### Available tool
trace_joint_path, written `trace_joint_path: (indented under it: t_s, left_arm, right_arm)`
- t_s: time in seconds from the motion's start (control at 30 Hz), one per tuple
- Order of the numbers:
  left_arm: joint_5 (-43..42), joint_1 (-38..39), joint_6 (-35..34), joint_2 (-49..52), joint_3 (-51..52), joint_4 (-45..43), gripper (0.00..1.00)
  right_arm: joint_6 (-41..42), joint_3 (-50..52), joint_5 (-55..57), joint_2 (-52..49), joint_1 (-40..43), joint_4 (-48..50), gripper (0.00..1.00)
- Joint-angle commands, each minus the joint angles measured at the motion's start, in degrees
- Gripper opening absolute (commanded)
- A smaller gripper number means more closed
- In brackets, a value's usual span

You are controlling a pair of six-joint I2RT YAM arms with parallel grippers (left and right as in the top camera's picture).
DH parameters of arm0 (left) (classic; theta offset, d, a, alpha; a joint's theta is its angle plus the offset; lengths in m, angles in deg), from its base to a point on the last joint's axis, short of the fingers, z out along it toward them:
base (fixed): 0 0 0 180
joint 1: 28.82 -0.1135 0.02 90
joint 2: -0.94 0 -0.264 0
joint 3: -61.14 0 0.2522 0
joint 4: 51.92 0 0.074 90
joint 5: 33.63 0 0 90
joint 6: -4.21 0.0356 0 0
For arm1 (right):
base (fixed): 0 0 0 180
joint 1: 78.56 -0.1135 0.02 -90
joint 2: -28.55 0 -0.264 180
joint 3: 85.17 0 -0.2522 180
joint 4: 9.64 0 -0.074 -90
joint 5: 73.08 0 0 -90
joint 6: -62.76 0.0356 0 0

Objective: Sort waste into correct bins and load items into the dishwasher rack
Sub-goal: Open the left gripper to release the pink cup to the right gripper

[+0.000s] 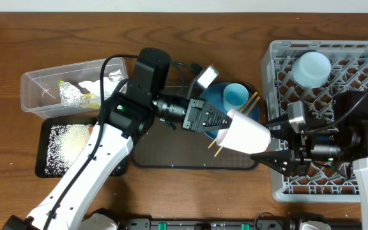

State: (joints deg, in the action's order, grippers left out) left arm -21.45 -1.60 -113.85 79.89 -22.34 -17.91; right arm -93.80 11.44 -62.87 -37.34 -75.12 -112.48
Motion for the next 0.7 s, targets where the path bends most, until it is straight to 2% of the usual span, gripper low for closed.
trace_joint_path:
  t_s: [0.0, 0.2, 0.47, 0.67]
  left_arm:
    - [0.59, 0.13, 3.21, -0.35, 0.63, 2.03, 0.16]
    - [5.46, 0.13, 5.55, -0.35, 0.94, 8.72, 0.16]
    - [5.49, 0.13, 6.64, -0.35, 0.94, 9.29, 0.17]
    - [6.56, 0.13, 6.62, -0.35, 0.94, 9.27, 0.16]
  right_arm:
    - [-0.81, 0.02, -3.17, 0.35, -0.61, 0.20, 0.53]
    - [-0.81, 0.02, -3.19, 0.35, -0.61, 0.61, 0.52]
    - [-0.79, 0.02, -3.19, 0.35, -0.63, 0.61, 0.52]
    - [-0.81, 0.02, -3.19, 0.35, -0.63, 0.66, 0.62]
